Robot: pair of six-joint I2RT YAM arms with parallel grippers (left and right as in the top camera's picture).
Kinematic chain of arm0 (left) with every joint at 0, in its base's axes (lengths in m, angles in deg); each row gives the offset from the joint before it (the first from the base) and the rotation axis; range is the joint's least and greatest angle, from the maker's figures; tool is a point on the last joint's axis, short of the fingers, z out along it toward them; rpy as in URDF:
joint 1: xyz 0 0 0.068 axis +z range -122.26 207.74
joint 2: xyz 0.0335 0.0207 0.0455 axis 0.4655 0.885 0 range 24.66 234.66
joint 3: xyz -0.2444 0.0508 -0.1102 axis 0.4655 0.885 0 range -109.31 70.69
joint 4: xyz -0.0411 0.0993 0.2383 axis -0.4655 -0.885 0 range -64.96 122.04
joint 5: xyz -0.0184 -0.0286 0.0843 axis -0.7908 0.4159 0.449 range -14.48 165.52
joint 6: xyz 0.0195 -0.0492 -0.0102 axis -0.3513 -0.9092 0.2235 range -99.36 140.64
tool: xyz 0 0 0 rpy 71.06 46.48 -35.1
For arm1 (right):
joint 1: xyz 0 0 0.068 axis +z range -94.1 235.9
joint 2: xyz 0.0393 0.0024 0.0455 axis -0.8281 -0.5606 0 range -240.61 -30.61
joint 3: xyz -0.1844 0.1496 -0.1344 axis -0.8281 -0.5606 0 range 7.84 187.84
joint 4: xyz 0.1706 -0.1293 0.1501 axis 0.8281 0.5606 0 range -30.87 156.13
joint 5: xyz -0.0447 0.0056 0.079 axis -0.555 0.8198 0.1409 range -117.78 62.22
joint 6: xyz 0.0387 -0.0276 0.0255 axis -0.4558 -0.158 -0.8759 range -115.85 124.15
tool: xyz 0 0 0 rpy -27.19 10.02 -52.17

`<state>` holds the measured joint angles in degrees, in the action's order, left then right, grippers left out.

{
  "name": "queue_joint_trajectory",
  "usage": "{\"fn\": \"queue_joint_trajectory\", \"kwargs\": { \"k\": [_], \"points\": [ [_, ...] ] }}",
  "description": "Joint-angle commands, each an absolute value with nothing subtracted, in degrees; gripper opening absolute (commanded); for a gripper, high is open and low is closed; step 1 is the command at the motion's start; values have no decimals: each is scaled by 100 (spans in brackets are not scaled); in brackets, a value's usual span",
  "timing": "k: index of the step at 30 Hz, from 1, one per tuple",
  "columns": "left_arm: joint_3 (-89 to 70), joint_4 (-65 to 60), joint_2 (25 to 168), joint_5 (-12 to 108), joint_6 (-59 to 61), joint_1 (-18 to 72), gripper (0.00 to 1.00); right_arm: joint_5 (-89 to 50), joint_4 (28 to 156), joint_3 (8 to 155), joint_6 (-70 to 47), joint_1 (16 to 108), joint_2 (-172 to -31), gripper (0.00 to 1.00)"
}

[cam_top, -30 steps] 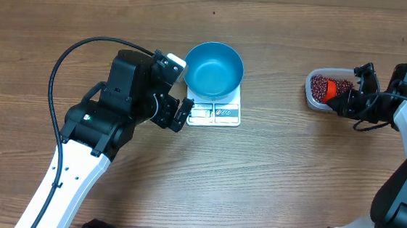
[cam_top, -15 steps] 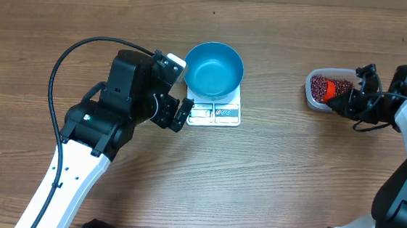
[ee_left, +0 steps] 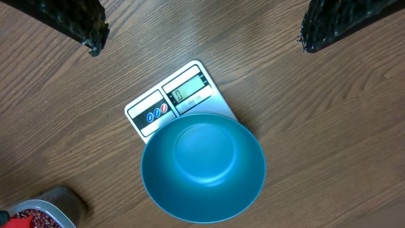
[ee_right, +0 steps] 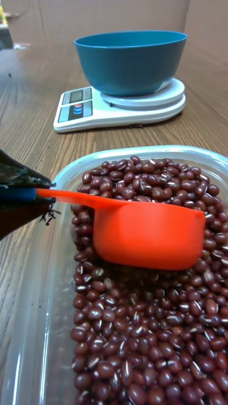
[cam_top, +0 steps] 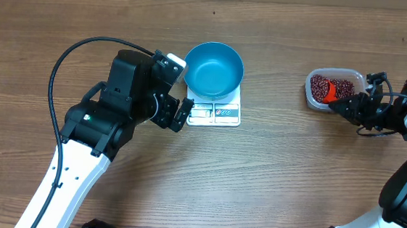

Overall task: Scoop item into bowl and weigh 150g on scale
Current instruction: 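Lower the red scoop into the beans with the right gripper, then lift the bean-filled scoop out of the tub with the right gripper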

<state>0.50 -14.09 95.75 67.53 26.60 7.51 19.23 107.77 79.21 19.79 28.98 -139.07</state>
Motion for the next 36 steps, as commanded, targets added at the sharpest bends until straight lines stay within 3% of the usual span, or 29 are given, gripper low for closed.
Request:
{"fn": "queue_joint_trajectory", "kwargs": {
  "k": [1, 36],
  "points": [
    [41, -1409, 9477, 6668, 2622, 736, 100, 2133, 10738, 8022, 1699, 2916, -14200, 4],
    [41, -1409, 9477, 6668, 2622, 736, 100, 4001, 10897, 8022, 1507, 2074, -14712, 4]
  ]
}}
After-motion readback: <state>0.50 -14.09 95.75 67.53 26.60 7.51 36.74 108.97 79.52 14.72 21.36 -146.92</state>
